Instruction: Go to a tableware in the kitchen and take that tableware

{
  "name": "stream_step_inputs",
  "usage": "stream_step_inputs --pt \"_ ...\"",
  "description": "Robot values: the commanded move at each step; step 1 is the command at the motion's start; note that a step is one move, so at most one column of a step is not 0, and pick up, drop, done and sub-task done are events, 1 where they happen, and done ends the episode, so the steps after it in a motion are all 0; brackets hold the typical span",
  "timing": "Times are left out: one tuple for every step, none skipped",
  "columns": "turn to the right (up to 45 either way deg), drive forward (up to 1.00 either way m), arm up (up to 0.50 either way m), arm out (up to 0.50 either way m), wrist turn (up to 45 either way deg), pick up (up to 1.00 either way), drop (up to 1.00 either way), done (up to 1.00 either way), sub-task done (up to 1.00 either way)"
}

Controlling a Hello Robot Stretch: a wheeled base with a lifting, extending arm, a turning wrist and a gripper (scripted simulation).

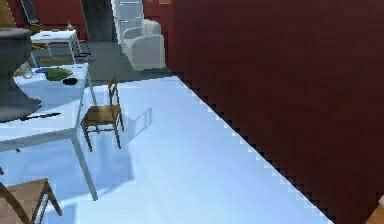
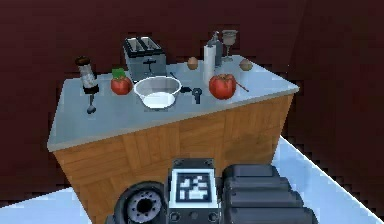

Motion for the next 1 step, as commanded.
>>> stream_step_inputs --pt "0.0 0.0 0.0 0.48 0.0 0.0 0.0 0.0 0.0"
